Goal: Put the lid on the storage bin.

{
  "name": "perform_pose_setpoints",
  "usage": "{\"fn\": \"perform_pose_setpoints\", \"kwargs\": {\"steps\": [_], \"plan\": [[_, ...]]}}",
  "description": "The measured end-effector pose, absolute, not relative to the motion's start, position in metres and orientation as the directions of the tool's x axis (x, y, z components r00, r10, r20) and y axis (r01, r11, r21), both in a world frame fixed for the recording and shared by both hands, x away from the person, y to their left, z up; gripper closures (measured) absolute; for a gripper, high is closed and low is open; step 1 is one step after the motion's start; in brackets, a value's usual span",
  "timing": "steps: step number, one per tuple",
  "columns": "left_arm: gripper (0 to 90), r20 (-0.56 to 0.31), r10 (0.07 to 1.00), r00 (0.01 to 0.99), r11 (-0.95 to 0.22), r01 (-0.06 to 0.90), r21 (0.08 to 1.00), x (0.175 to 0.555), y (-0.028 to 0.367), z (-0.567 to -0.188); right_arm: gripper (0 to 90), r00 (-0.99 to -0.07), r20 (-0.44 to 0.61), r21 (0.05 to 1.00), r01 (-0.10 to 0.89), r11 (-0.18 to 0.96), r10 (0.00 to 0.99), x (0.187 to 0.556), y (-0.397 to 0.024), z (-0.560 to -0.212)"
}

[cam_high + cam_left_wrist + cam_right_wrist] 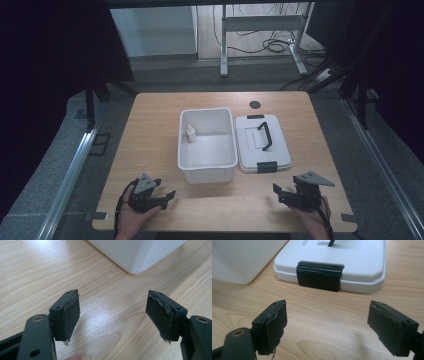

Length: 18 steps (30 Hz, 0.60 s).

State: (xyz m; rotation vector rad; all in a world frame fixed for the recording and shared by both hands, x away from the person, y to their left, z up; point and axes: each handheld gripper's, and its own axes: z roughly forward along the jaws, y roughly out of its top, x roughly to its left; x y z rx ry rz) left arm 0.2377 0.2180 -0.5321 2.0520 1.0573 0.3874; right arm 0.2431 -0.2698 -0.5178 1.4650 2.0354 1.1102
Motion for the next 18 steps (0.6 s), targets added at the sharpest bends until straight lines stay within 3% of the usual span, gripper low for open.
{"fn": "perform_pose_setpoints", "kwargs": {"steps": [11,18], "plan": [[27.5,-0.067,0.786,0.614,-0.357,0.54,0.762,0.2339,0.22,-0.5301,23.8,-0.331,0.207,0.781,0.623,0.048,0.921,0.2416,-0.2776,-0.5095],[27.5,-0.069,0.785,0.616,-0.359,0.541,0.761,0.2329,0.2191,-0.53,25.6,-0.34,0.231,0.759,0.649,0.05,0.912,0.2453,-0.2732,-0.5125]]}}
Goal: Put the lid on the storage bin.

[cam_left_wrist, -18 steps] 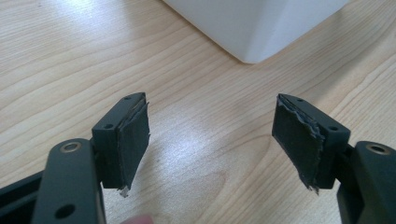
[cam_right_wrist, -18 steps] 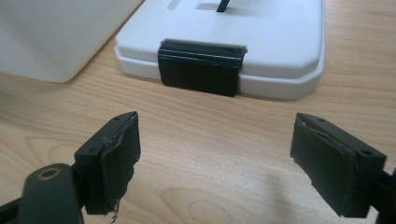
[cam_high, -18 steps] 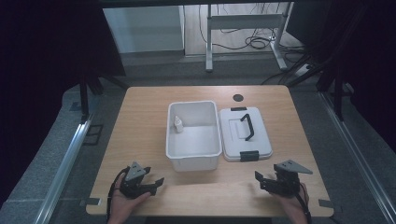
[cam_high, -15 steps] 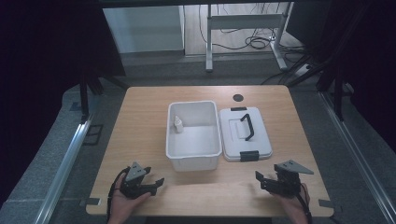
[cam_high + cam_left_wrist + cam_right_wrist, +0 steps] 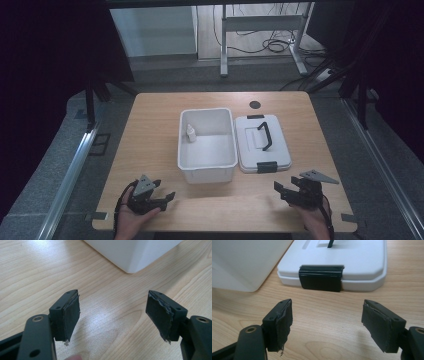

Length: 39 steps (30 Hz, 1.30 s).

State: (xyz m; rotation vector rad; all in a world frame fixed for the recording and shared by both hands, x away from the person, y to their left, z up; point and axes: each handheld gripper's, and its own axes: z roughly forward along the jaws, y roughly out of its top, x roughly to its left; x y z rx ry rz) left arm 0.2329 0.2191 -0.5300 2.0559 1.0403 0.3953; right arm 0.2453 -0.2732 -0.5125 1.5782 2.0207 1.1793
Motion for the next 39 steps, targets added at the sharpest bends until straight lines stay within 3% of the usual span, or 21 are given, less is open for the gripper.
{"fn": "perform_pose_setpoints", "kwargs": {"steps": [18,23,39], "plan": [[27.5,-0.076,0.786,0.614,-0.354,0.547,0.758,0.232,0.216,-0.53,28.3,-0.379,0.195,0.8,0.595,0.077,0.904,0.248,-0.258,-0.477],[27.5,-0.075,0.786,0.614,-0.355,0.547,0.758,0.232,0.215,-0.531,29.0,-0.417,0.195,0.774,0.621,0.122,0.888,0.265,-0.248,-0.457],[27.5,-0.077,0.782,0.618,-0.363,0.553,0.75,0.233,0.213,-0.534,32.5,-0.416,0.251,0.723,0.68,0.116,0.874,0.309,-0.25,-0.422]]}}
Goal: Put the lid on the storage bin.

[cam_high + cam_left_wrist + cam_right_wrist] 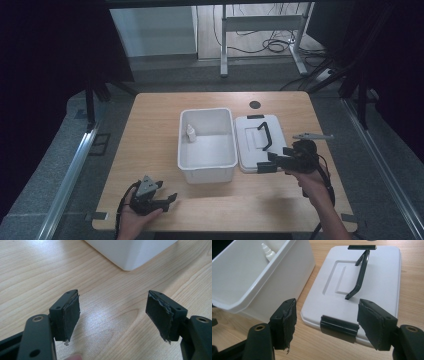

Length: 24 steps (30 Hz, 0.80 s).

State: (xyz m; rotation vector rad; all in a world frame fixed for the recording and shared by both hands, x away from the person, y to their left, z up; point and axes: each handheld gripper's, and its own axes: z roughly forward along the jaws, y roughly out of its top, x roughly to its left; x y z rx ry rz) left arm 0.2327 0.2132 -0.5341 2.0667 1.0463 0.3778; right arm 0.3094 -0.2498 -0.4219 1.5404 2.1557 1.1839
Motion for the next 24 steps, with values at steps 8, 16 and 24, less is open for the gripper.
{"fn": "perform_pose_setpoints", "kwargs": {"steps": [8,16,24], "plan": [[27.5,-0.075,0.783,0.618,-0.364,0.552,0.75,0.233,0.214,-0.534,34.6,-0.428,0.239,0.71,0.69,0.144,0.871,0.325,-0.246,-0.409],[27.5,-0.075,0.782,0.619,-0.365,0.552,0.749,0.233,0.213,-0.535,37.4,-0.434,0.253,0.681,0.715,0.16,0.864,0.34,-0.242,-0.401],[27.5,-0.071,0.778,0.624,-0.375,0.553,0.744,0.234,0.211,-0.537,37.9,-0.418,0.249,0.656,0.736,0.165,0.874,0.355,-0.238,-0.399]]}}
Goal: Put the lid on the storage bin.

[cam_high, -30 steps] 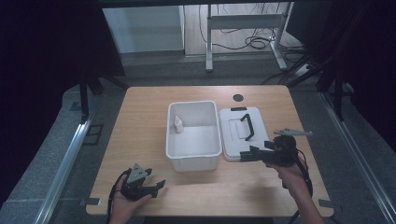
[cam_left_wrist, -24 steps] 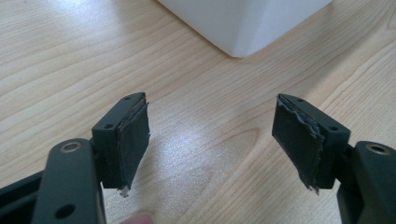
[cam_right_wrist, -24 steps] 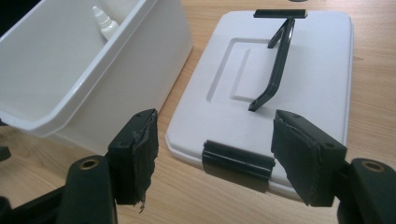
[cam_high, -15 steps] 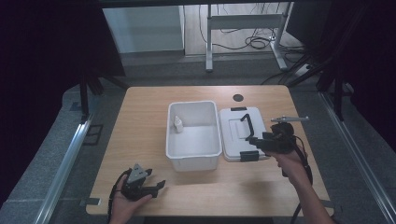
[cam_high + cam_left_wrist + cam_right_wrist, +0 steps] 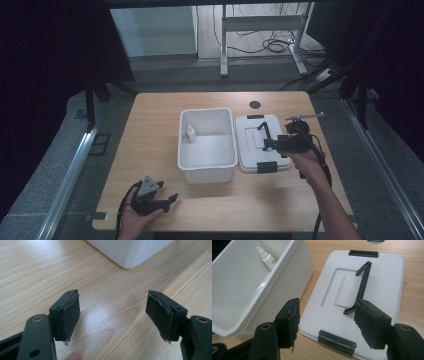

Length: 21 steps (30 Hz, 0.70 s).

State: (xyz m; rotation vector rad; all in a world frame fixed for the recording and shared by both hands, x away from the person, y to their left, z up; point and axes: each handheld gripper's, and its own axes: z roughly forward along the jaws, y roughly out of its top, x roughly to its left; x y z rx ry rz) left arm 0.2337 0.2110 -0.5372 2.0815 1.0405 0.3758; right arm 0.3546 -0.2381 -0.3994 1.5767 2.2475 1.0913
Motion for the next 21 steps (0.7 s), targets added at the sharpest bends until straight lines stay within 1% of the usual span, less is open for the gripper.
{"fn": "perform_pose_setpoints", "kwargs": {"steps": [7,21], "plan": [[27.5,-0.066,0.777,0.626,-0.384,0.555,0.738,0.234,0.21,-0.539,38.0,-0.393,0.249,0.627,0.762,0.161,0.885,0.372,-0.237,-0.402],[27.5,-0.054,0.778,0.626,-0.398,0.557,0.729,0.235,0.209,-0.541,38.6,-0.38,0.255,0.577,0.798,0.176,0.889,0.394,-0.231,-0.406]]}}
